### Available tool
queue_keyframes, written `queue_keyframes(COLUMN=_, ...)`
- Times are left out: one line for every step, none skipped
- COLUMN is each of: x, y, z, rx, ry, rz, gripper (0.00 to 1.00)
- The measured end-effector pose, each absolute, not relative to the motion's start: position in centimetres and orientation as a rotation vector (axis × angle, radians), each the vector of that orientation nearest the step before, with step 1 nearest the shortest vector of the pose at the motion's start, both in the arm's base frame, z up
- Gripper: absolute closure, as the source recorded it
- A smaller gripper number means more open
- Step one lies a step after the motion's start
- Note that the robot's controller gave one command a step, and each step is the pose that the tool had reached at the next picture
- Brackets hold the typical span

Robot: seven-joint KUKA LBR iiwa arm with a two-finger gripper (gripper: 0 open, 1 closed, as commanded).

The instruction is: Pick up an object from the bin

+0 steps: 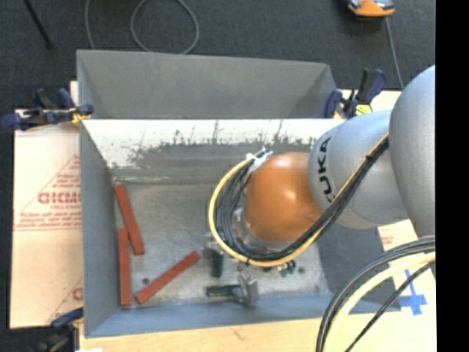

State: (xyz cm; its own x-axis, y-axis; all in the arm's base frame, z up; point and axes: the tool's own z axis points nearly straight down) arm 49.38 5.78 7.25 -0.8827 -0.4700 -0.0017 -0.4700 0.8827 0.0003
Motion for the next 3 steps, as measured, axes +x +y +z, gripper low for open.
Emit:
queue_keyframes(x=50.3, y=7.7, z=16.8, rx=-1.177, ry=2.905, rz=-0.002, gripper=0.0)
queue_keyframes(x=52.6, y=15.1, z=7.5, rx=-1.576, ry=2.715, rz=0.003, gripper=0.0)
queue_keyframes(x=52.9, y=15.1, z=7.8, rx=-1.564, ry=2.715, rz=0.001, gripper=1.0)
